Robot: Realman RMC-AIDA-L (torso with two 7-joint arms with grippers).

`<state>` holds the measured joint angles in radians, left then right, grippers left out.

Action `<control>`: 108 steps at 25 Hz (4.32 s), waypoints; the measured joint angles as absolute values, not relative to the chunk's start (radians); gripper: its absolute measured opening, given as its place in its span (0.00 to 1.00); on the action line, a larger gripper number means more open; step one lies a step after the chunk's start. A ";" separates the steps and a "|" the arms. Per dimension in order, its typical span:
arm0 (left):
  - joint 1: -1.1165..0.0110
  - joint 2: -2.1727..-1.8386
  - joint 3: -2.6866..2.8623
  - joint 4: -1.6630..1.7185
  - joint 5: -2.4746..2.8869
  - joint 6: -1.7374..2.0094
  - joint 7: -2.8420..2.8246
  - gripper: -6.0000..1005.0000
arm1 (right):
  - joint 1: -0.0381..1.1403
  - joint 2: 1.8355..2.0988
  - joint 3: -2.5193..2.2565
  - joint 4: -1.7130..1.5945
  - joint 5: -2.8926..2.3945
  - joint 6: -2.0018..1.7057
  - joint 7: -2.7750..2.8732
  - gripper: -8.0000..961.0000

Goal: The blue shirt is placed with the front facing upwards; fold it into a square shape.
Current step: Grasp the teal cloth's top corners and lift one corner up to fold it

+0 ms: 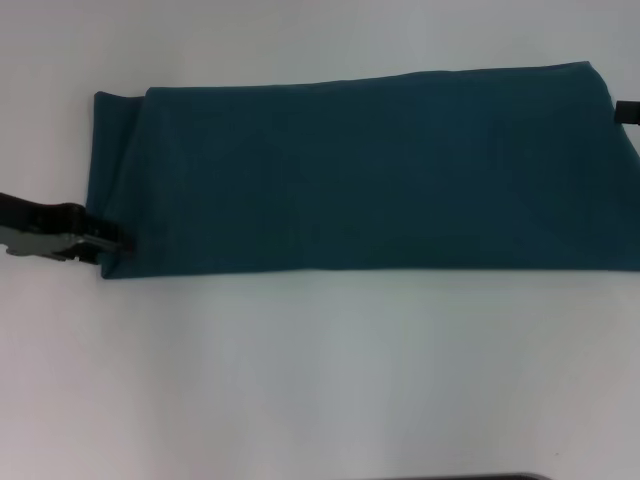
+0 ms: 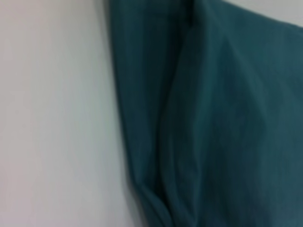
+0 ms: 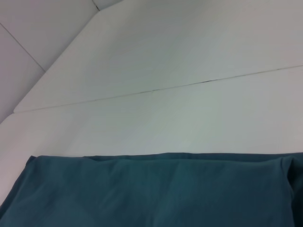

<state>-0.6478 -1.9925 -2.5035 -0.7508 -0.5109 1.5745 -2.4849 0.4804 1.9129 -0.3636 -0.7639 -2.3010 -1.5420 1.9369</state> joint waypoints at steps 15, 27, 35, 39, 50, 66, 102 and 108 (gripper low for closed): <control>-0.654 -1.996 -2.506 -0.775 -0.509 1.581 -2.476 0.60 | 0.487 1.913 -0.364 -0.764 -2.301 -1.537 1.932 0.92; -0.643 -1.986 -2.505 -0.779 -0.486 1.567 -2.484 0.60 | 0.489 1.908 -0.364 -0.764 -2.298 -1.538 1.937 0.92; -0.628 -1.973 -2.510 -0.780 -0.485 1.573 -2.493 0.59 | 0.489 1.907 -0.364 -0.764 -2.298 -1.540 1.940 0.92; -0.617 -1.969 -2.511 -0.781 -0.485 1.580 -2.503 0.59 | 0.489 1.907 -0.364 -0.764 -2.298 -1.540 1.940 0.92; -0.613 -1.971 -2.504 -0.769 -0.485 1.613 -2.512 0.59 | 0.489 1.904 -0.364 -0.764 -2.297 -1.540 1.940 0.92; -0.640 -1.981 -2.504 -0.739 -0.459 1.605 -2.524 0.59 | 0.484 1.902 -0.364 -0.764 -2.290 -1.542 1.940 0.92; -0.691 -1.994 -2.480 -0.722 -0.468 1.543 -2.531 0.59 | 0.479 1.899 -0.364 -0.764 -2.288 -1.542 1.940 0.92; -0.704 -2.003 -2.479 -0.728 -0.470 1.542 -2.526 0.59 | 0.478 1.899 -0.364 -0.764 -2.287 -1.542 1.940 0.92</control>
<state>-0.7041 -2.0028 -2.4794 -0.7278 -0.4697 1.5418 -2.5263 0.4785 1.8989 -0.3635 -0.7639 -2.2873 -1.5416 1.9405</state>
